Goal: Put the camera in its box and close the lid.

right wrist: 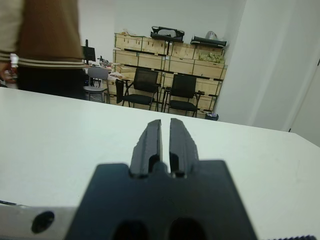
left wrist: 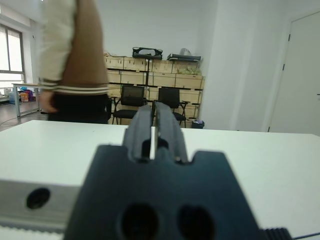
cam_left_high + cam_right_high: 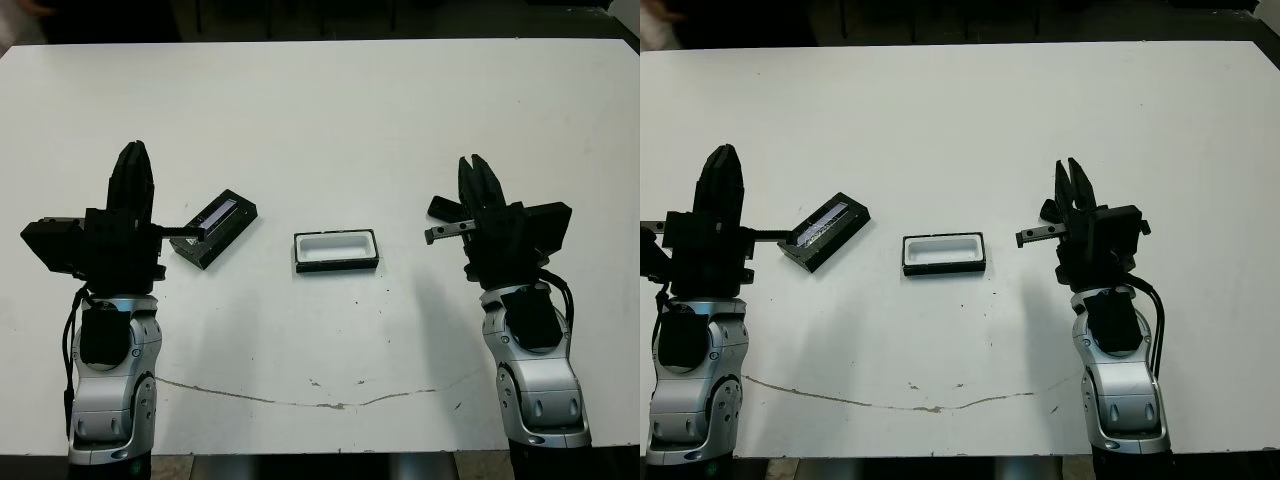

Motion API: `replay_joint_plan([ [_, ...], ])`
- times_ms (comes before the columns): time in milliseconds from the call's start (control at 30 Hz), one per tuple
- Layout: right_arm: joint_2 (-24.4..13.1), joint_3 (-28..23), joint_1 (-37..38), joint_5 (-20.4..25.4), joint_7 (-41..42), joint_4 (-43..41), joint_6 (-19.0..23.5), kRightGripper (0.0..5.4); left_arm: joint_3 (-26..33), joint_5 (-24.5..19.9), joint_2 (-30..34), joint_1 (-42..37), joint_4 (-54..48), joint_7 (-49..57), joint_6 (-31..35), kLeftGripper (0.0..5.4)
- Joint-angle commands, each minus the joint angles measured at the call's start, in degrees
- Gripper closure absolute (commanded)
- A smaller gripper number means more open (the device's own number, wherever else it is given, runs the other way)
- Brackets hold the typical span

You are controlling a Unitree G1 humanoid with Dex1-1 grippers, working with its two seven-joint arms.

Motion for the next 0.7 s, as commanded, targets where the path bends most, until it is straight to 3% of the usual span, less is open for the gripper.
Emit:
replay_joint_plan([
  [33, -0.1, -0.2, 0.4, 0.0, -0.3, 0.9, -0.3, 5.40, 0.0, 0.1, 0.6, 0.6, 0.5, 0.0, 0.6, 5.40],
  [467, -3.0, -1.8, 0.0, 1.5, 2.1, -0.1, 0.8, 5.40, -1.3, 0.3, 0.0, 1.5, 0.3, 0.2, 0.4, 5.40],
  [600, -7.9, -5.3, -2.7, 3.5, 5.9, -1.1, 2.7, 5.40, -1.1, 0.3, 0.1, 1.8, -0.1, 0.6, 0.6, 5.40],
  [700, -13.9, -9.1, -6.5, 7.8, 11.5, 0.5, 4.9, 5.40, -0.8, -0.5, 0.0, 2.0, -0.4, 0.5, 1.0, 5.40],
])
